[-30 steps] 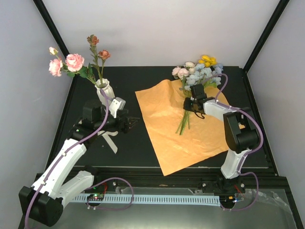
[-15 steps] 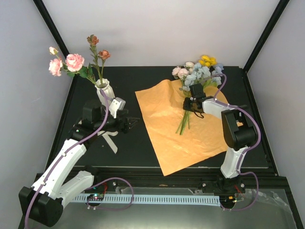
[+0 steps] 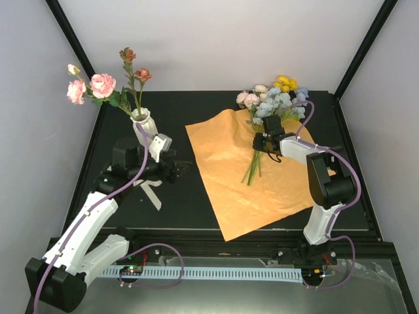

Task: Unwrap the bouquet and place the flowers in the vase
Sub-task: Pick up the fake flower from the wrapping paper.

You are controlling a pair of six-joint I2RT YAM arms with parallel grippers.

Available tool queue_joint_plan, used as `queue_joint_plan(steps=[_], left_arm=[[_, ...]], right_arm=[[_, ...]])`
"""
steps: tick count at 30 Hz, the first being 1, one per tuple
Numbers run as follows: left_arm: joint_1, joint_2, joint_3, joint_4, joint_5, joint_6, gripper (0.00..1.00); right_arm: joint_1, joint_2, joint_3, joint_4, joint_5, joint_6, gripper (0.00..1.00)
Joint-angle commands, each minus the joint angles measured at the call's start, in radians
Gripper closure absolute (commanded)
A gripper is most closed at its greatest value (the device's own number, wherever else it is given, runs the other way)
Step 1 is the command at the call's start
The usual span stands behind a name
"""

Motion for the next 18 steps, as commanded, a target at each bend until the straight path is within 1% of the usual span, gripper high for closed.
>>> queue_joint_plan(steps=[1, 7, 18], left_arm=[[-0.003, -0.015, 0.000, 0.014, 0.015, 0.012, 0.01], [-0.003, -0.018, -0.001, 0.017, 0.014, 0.012, 0.01], [-0.003, -0.027, -0.006, 0.020, 0.000, 0.008, 0.01]], right_arm=[[-0.012, -0.017, 0.002, 0.048, 0.041, 0.013, 0.83], [-0.018, 0.028, 0.059, 0.022, 0.048, 0.005, 0.75], [-0.034, 0.102, 0.089, 0.044, -0.013, -0.002, 0.77]])
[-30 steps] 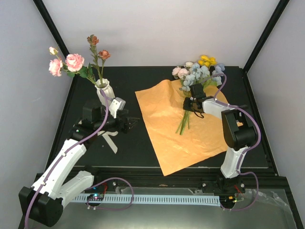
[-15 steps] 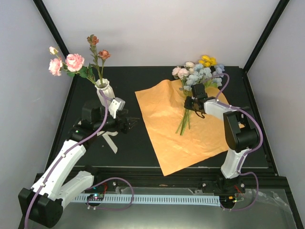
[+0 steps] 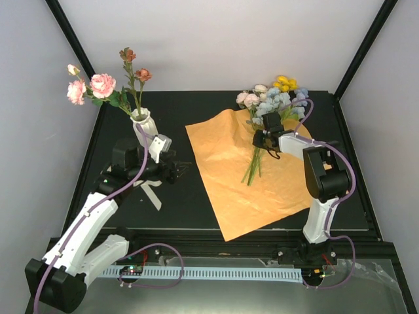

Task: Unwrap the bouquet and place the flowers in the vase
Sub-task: Pick up the fake flower from the wrapping paper.

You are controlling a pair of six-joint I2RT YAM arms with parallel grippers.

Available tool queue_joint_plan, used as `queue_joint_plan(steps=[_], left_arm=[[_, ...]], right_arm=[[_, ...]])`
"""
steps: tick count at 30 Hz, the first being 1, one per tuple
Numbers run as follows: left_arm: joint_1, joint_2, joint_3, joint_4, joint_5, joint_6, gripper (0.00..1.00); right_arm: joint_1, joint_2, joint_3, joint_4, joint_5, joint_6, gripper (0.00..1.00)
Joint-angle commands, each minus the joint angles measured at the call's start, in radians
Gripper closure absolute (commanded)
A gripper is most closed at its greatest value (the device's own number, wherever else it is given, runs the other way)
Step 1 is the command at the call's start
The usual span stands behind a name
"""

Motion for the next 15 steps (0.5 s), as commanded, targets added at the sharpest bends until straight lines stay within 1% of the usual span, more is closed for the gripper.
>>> queue_joint_plan(steps=[1, 3, 8, 11, 15], left_arm=[[-0.003, -0.020, 0.000, 0.021, -0.003, 0.008, 0.01], [-0.003, -0.018, 0.001, 0.020, -0.006, 0.007, 0.01], [-0.004, -0.032, 0.010, 0.007, -0.020, 0.004, 0.01], [-0.003, -0.055, 0.011, 0.004, -0.060, -0.004, 0.01], [-0.003, -0.071, 0.022, 0.001, -0.115, -0.054, 0.01]], right_arm=[[-0.012, 0.032, 0.024, 0.022, -0.020, -0.008, 0.77], [-0.016, 0.034, 0.024, 0.026, -0.025, -0.007, 0.80], [-0.023, -0.001, -0.005, 0.064, -0.037, -0.008, 0.93], [-0.025, -0.034, -0.028, 0.085, -0.055, -0.005, 0.95], [-0.025, -0.063, -0.036, 0.079, -0.081, -0.006, 0.94]])
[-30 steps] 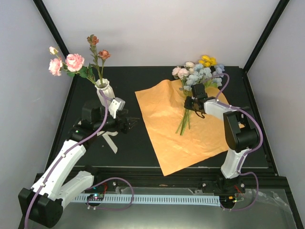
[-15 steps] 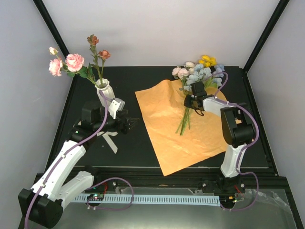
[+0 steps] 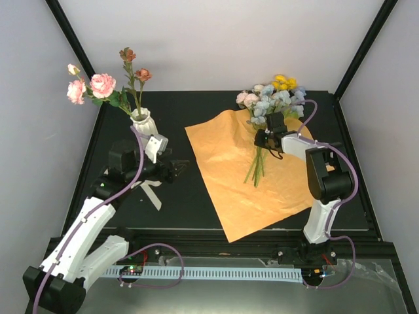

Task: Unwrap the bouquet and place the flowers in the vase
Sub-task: Pick up the fake flower from the wrapping paper.

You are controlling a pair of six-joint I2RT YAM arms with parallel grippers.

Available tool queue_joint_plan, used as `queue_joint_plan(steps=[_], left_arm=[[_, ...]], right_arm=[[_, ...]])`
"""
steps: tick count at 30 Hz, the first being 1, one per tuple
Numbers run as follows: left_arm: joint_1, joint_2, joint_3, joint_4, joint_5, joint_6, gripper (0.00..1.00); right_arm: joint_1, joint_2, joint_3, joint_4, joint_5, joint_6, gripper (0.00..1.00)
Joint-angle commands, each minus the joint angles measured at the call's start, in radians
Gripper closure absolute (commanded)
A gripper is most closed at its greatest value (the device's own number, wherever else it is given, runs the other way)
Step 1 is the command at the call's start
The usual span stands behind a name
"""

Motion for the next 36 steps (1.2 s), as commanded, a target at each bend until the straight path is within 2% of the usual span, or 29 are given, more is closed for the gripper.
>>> queue_joint_plan(steps=[1, 7, 15, 19, 28, 36], left_arm=[[-0.003, -0.026, 0.029, -0.001, -0.075, -0.057, 0.01], [-0.003, -0.025, 0.013, -0.001, -0.110, -0.095, 0.01], [-0.003, -0.006, -0.015, 0.045, -0.028, -0.083, 0.01], [-0.003, 0.039, -0.015, 0.069, 0.063, -0.078, 0.05], [-0.004, 0.077, 0.001, 0.049, 0.120, -0.061, 0.10], [-0.004, 0.108, 0.018, 0.065, 0.178, -0.066, 0.14]], right_arm=[[-0.004, -0.067, -0.013, 0.039, -0.030, -0.010, 0.93], [-0.004, -0.106, -0.033, 0.040, -0.030, -0.011, 0.91], [-0.004, -0.169, -0.096, 0.076, -0.027, 0.000, 0.96], [-0.003, -0.227, -0.134, 0.121, -0.082, -0.002, 0.97], [-0.005, -0.372, -0.243, 0.191, -0.146, 0.038, 0.97], [-0.009, -0.428, -0.360, 0.328, -0.400, 0.250, 0.92]])
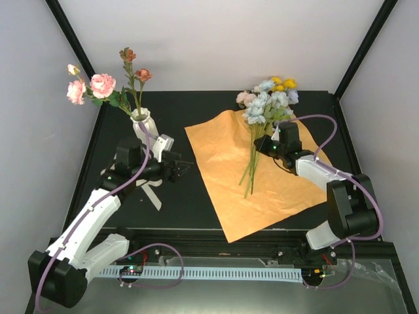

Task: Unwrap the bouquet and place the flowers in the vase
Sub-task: Pick up the fake flower from the wrapping paper.

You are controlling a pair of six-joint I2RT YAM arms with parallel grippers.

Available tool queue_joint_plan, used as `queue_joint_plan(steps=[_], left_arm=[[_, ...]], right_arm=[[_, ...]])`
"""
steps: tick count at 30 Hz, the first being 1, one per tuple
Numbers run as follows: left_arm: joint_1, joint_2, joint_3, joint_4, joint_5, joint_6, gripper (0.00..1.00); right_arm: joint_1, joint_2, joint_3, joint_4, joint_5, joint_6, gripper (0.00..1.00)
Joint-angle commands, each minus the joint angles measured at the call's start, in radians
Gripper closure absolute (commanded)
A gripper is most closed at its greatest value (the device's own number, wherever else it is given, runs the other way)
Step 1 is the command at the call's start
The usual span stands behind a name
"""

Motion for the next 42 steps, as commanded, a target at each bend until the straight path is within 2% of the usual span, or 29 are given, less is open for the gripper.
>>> queue_joint_plan(steps=[1, 6, 9, 15, 20, 26, 28, 33, 42], left_arm=[[-0.003, 0.027, 0.043, 0.011, 0.066, 0.010, 0.15], [-0.005, 0.028, 0.044, 0.005, 0.077, 0.002, 0.17], [-0.005, 0.034, 0.040, 0.021, 0.083, -0.013, 0.17], [-0.008, 0.064, 0.052, 0.038, 0.094, -0.052, 0.22], [-0.026, 0.075, 0.060, 0.057, 0.094, -0.079, 0.24], [-0.067, 0.098, 0.071, 0.060, 0.064, -0.087, 0.27], [-0.086, 0.113, 0.079, 0.061, 0.031, -0.085, 0.31], [-0.140, 0.193, 0.107, 0.061, -0.041, -0.082, 0.40], [-0.237, 0.379, 0.103, 0.206, -0.092, -0.105, 0.40]], right_arm=[[-0.005, -0.061, -0.052, 0.113, -0.164, 0.132, 0.92], [-0.027, -0.141, -0.002, 0.041, -0.204, 0.204, 0.92], [-0.045, -0.196, 0.015, -0.006, -0.175, 0.300, 0.89], [-0.057, -0.260, -0.073, 0.152, -0.270, 0.506, 0.88], [-0.061, -0.265, -0.060, 0.109, -0.262, 0.438, 0.86], [-0.067, -0.283, -0.093, 0.206, -0.363, 0.500, 0.86], [-0.067, -0.306, -0.085, 0.173, -0.353, 0.475, 0.86], [-0.069, -0.344, -0.053, 0.087, -0.334, 0.393, 0.86], [-0.072, -0.389, -0.042, 0.140, -0.430, 0.457, 0.86]])
